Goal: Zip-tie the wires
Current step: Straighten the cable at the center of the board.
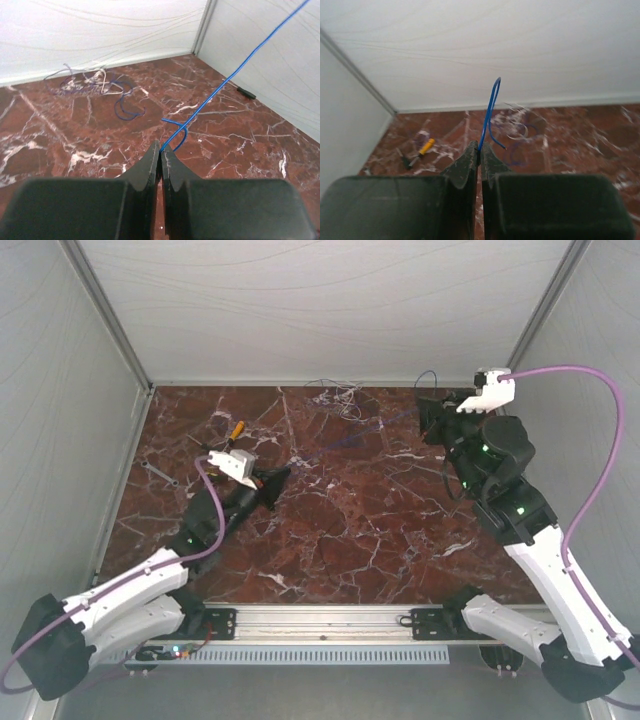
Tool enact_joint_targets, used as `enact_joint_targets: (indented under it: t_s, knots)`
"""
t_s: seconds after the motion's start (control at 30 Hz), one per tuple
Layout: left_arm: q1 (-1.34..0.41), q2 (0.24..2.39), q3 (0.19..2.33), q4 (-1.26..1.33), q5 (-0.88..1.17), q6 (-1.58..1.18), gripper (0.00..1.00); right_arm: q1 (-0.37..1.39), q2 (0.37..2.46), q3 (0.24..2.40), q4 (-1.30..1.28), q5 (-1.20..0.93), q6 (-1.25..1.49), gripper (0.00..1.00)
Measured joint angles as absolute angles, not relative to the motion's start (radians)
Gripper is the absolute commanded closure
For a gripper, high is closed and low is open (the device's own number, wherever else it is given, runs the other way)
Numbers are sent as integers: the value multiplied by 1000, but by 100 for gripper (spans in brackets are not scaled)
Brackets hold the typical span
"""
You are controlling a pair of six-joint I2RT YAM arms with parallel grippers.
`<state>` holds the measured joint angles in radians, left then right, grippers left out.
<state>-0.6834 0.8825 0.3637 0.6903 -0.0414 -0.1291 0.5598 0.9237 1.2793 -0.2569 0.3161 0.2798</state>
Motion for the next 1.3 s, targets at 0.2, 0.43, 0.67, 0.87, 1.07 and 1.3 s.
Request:
enact_joint_targets:
  t_s: [0.2, 0.43, 0.67, 0.87, 1.07, 1.3]
  knots:
    - [-683, 884, 466, 440, -132, -185, 100, 492, 911, 1138, -289, 331, 353, 100]
    - [-680, 966, 517, 192, -199, -228, 100, 456, 963, 897, -299, 280, 505, 100]
    - [-658, 1170, 553, 64, -217, -271, 100, 450, 1054, 692, -268, 217, 613, 100]
    - [-648, 1356, 636, -13, -209, -292, 100, 439, 1136, 627, -199, 202, 657, 100]
    - [-648, 1482, 691, -65, -190, -292, 100, 433, 1232, 604, -136, 200, 677, 100]
    - [-648, 1579, 735, -118, -184, -295, 95, 430, 1346, 598, -92, 198, 688, 96]
